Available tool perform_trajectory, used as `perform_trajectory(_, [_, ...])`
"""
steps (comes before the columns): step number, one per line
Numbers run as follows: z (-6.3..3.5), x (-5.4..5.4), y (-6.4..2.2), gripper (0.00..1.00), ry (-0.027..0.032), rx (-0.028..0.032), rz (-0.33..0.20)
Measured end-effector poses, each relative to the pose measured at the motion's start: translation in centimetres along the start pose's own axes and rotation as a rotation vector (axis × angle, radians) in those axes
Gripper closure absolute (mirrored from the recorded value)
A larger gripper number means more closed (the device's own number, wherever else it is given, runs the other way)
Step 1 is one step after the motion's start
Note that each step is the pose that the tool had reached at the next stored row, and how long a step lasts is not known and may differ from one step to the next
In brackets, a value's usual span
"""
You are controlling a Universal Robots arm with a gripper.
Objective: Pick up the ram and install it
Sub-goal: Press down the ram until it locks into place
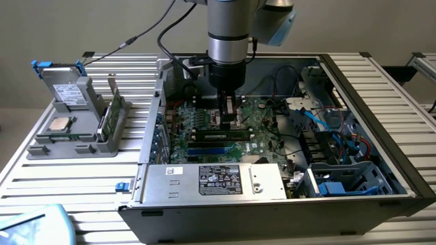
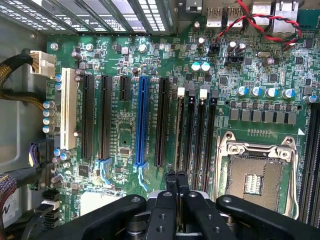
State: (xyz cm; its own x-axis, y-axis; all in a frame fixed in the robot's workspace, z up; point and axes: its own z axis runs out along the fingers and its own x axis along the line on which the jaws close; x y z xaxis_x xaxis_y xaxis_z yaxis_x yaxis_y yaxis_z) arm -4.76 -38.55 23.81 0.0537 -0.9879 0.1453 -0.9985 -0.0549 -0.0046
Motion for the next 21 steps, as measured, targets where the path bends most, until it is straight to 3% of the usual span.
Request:
perform_trajectory(12, [0.01,0.0,-0.17,0.9,-0.0002,-0.0002,0.0])
perform_trajectory(16, [0.02,0.1,-1.35,0.9,-0.0009,-0.0137,-0.002])
perform_trajectory(21, [0.03,0.1,-2.95,0.9,-0.002,-0.0382,-0.006])
